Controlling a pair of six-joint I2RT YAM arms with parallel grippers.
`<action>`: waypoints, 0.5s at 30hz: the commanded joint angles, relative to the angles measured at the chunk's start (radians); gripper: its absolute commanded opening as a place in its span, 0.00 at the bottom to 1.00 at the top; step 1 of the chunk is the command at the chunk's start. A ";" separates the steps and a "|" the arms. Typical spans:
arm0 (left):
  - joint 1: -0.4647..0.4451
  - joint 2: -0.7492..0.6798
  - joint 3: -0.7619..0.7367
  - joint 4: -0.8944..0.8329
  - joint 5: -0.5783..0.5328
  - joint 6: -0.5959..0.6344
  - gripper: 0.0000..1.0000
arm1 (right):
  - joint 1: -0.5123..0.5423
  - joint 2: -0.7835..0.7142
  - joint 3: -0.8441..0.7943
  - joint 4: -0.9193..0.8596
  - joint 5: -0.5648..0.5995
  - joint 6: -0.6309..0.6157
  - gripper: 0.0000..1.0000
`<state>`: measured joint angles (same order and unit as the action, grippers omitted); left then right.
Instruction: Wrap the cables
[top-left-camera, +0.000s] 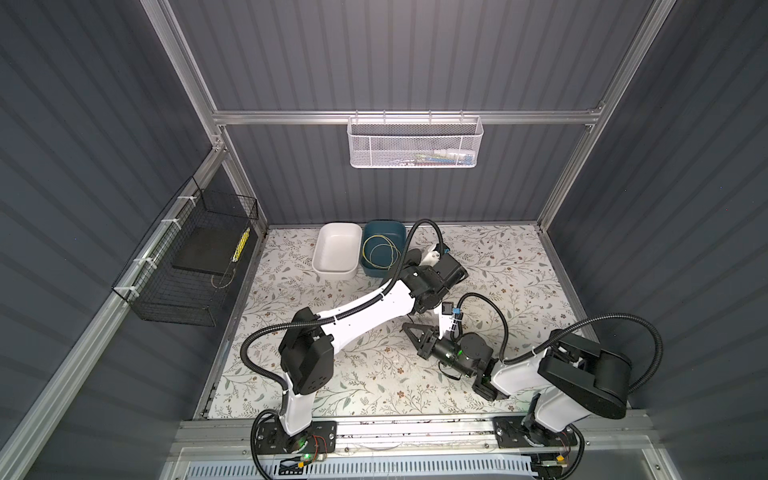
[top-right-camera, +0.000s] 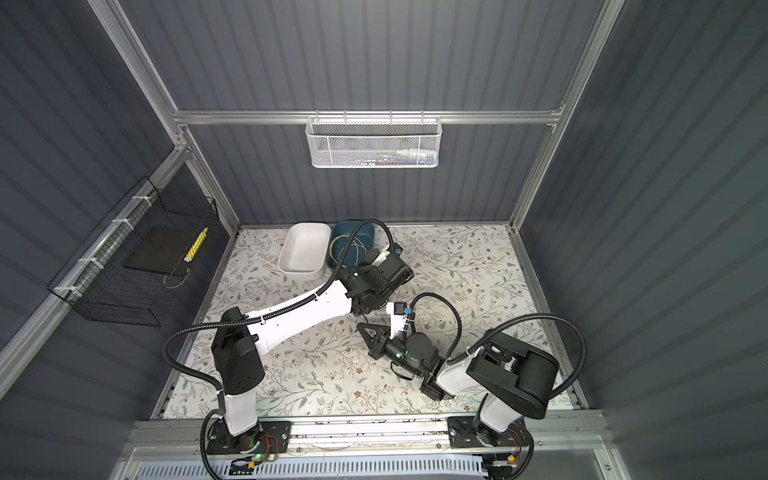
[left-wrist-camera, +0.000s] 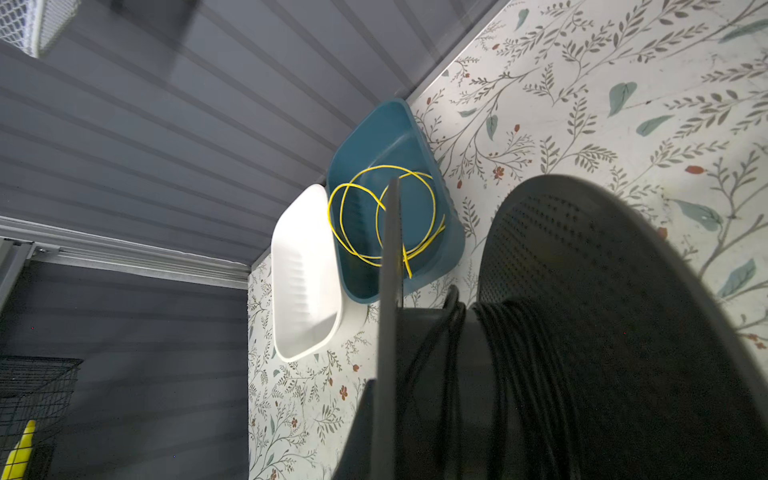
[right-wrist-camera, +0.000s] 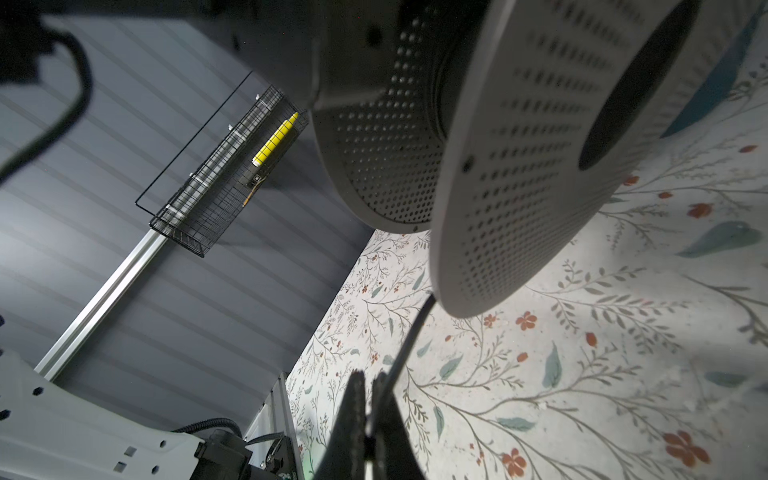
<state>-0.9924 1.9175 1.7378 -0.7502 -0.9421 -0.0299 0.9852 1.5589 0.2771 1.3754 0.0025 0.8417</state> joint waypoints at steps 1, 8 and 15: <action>0.038 -0.019 -0.018 0.063 -0.133 0.031 0.00 | 0.026 -0.056 -0.040 0.063 -0.022 -0.017 0.00; 0.023 0.007 -0.050 0.065 -0.151 0.052 0.00 | 0.026 -0.131 -0.052 -0.016 -0.029 -0.030 0.00; 0.000 0.052 -0.048 0.071 -0.156 0.036 0.00 | 0.026 -0.132 -0.066 -0.019 -0.048 0.005 0.01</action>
<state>-1.0248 1.9327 1.6955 -0.7101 -0.9390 -0.0296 0.9852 1.4487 0.2367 1.2480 0.0078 0.8459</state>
